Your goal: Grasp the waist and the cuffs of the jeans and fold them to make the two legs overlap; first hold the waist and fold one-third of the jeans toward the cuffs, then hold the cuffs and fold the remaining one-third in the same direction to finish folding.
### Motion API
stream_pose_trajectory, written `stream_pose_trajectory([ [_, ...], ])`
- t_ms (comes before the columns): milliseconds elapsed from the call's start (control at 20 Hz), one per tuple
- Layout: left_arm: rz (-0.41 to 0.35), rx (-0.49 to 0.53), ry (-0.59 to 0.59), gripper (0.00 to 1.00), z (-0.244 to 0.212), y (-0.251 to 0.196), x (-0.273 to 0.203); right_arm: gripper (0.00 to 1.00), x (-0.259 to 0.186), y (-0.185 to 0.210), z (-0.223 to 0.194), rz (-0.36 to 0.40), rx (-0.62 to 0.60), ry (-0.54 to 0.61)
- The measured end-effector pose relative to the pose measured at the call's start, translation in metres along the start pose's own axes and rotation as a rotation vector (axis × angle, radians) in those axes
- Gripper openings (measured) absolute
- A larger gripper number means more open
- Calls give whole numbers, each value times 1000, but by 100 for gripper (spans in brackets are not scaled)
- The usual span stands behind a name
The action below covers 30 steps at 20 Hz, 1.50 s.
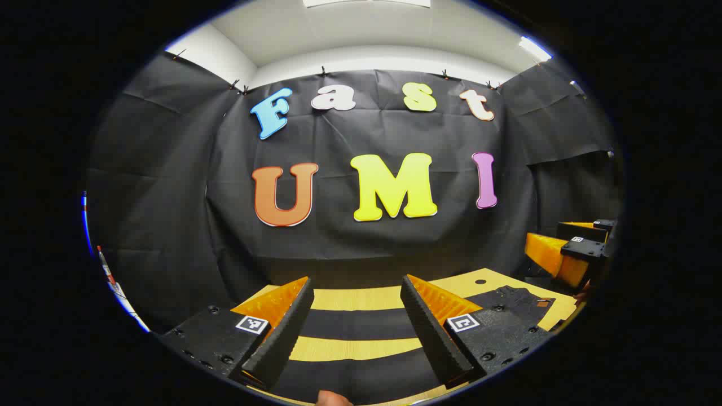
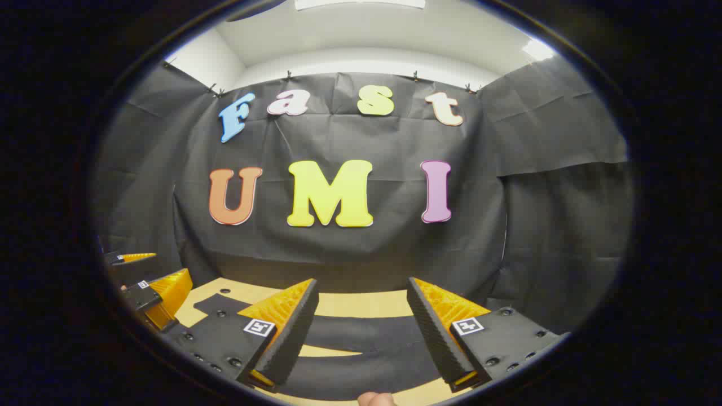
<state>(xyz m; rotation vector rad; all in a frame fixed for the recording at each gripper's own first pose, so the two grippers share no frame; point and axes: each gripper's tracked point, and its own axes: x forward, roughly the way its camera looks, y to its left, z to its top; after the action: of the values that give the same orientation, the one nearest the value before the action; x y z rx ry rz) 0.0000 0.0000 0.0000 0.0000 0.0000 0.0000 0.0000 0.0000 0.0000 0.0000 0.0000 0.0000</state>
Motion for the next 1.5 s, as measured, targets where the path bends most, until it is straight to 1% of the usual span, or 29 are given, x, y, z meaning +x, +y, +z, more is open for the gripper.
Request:
stream_pose_trajectory([
  [100,-3,9,-2,99,0,0,0,100,-2,1,1,8,0,-5],
  [150,-3,10,0,99,1,0,0,98,-3,2,2,8,0,-9],
  [250,2,10,3,99,-1,3,0,100,-4,1,2,11,-3,-12],
  [400,16,13,4,99,0,7,1,98,-2,0,1,9,-6,-11],
  [450,19,15,2,99,0,8,1,98,-2,1,2,9,-5,-11],
  [500,20,17,1,99,0,9,2,100,-2,0,1,6,-5,-9],
  [600,26,20,2,99,0,10,2,100,-1,0,-1,5,-6,-2],
  [650,29,22,3,99,0,12,3,98,-1,1,-2,6,-7,1],
  [1000,61,22,16,99,-5,24,6,98,0,2,-4,13,-13,11],
  [1050,66,15,37,94,-12,27,4,98,1,3,-5,14,-14,20],
  [1100,71,-3,71,99,-22,31,3,98,3,1,-7,14,-16,27],
  [1150,78,-38,133,99,-40,33,0,98,4,-1,-10,12,-19,37],
  [1200,87,-66,183,99,-54,38,-4,95,4,-2,-13,8,-24,49],
  [1250,108,-92,231,100,-68,48,-11,95,6,-6,-19,1,-24,69],
  [1300,132,-119,277,99,-84,57,-18,95,8,-10,-26,-11,-18,98],
  [1350,157,-148,324,99,-98,67,-25,98,9,-14,-36,-22,-7,134],
  [1400,187,-181,375,99,-115,78,-33,95,5,-25,-49,-30,5,166],
  [1500,241,-272,483,100,-150,97,-48,95,3,-41,-60,-58,11,206],
])
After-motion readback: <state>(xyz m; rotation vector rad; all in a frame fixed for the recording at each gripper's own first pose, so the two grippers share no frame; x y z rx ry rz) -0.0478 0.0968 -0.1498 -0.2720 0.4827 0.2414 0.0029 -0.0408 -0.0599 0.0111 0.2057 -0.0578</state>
